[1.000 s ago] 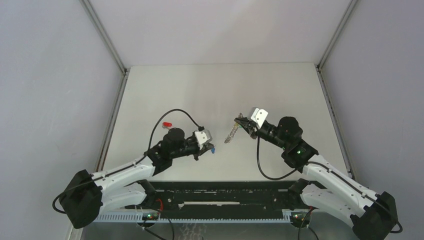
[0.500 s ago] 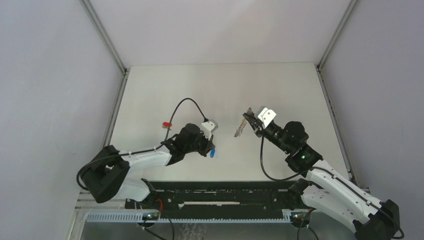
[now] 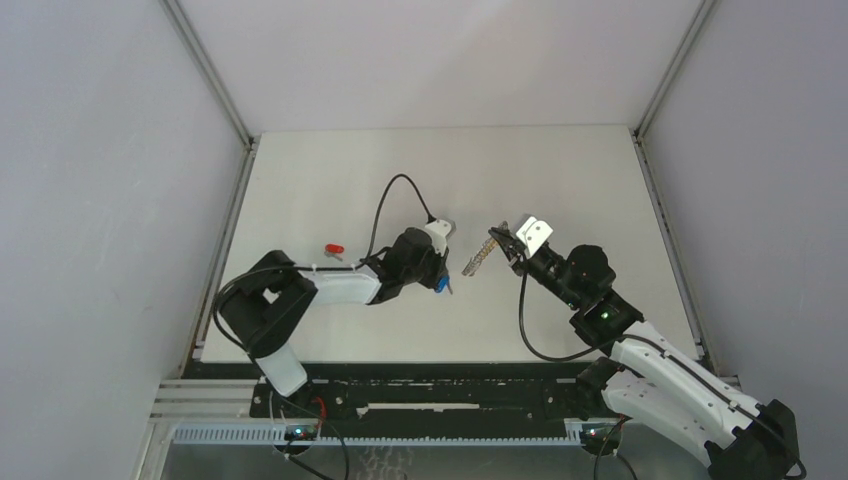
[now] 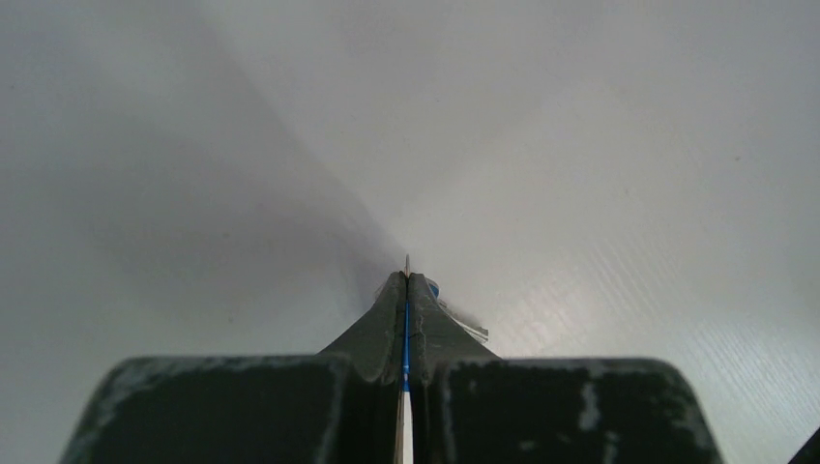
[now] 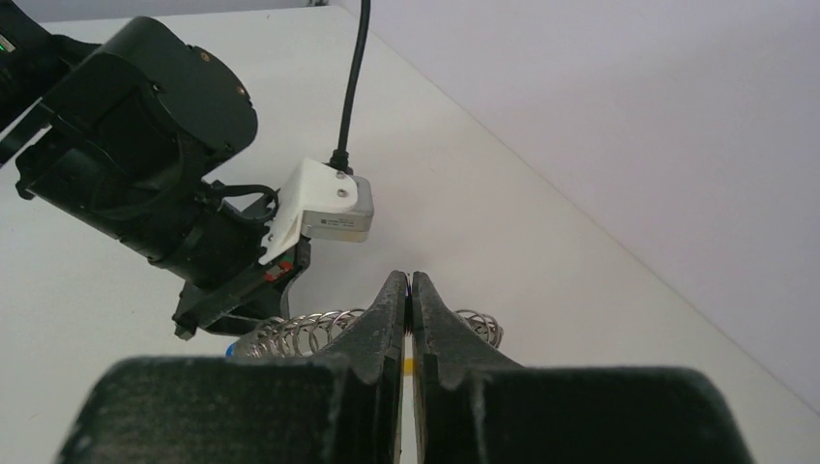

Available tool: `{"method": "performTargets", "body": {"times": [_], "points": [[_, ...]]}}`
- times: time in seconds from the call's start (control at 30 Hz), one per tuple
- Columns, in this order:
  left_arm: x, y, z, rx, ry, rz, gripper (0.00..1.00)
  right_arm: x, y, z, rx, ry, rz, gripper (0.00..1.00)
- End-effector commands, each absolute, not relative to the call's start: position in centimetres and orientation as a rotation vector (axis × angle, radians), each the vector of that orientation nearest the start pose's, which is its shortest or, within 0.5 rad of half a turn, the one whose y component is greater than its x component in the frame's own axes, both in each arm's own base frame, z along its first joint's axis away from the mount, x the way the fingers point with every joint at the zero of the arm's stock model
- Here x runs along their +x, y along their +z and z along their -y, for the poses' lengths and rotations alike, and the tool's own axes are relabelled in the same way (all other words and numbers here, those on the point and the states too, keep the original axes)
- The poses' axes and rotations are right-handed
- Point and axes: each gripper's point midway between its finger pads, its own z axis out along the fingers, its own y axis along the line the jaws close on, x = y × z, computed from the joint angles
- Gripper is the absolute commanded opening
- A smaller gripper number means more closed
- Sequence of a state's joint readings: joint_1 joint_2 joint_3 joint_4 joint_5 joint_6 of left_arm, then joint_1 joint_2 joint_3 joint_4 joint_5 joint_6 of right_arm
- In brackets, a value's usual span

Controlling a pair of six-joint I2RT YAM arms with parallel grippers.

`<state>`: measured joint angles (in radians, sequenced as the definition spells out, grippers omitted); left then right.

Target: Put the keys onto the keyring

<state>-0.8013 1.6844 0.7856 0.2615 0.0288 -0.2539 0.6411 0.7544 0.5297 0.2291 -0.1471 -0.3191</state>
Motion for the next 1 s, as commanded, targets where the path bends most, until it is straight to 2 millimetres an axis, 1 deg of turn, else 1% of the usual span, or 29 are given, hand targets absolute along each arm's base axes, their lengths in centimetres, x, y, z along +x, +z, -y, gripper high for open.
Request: {"method": "performTargets", "body": {"times": [0.0, 0.17, 0.3, 0.37, 0.5, 0.53, 0.6, 0.67, 0.77, 0.97], "points": [[30.5, 5.9, 33.6, 0.561, -0.608, -2.134, 0.01, 25.8, 29.0, -20.5, -0.775, 0.365, -1.248, 0.0], [30.5, 5.4, 34.8, 0.577, -0.591, -2.13, 0.03, 25.8, 28.8, -20.5, -0.776, 0.377, -1.252, 0.0], [30.4, 4.6, 35.2, 0.566, -0.571, -2.137, 0.04, 25.8, 29.0, -20.5, -0.772, 0.381, -1.249, 0.0], [30.4, 4.7, 35.4, 0.553, -0.567, -2.126, 0.05, 25.7, 29.0, -20.5, -0.774, 0.387, -1.247, 0.0], [29.9, 5.4, 35.7, 0.526, -0.601, -2.099, 0.14, 25.7, 28.8, -20.7, -0.782, 0.399, -1.25, 0.0], [30.0, 6.3, 35.7, 0.508, -0.62, -2.075, 0.17, 25.6, 28.8, -20.8, -0.785, 0.403, -1.248, 0.0], [29.7, 7.7, 35.0, 0.477, -0.638, -2.033, 0.22, 25.5, 28.9, -20.8, -0.785, 0.411, -1.248, 0.0], [29.6, 9.9, 34.0, 0.442, -0.644, -1.972, 0.26, 25.5, 28.9, -20.9, -0.784, 0.42, -1.248, 0.0], [29.4, 13.6, 32.0, 0.406, -0.658, -1.866, 0.32, 25.3, 28.9, -21.1, -0.798, 0.443, -1.239, 0.0], [27.9, 19.1, 28.2, 0.41, -0.747, -1.662, 0.41, 24.3, 28.9, -22.8, -0.885, 0.569, -1.194, 0.0]]}}
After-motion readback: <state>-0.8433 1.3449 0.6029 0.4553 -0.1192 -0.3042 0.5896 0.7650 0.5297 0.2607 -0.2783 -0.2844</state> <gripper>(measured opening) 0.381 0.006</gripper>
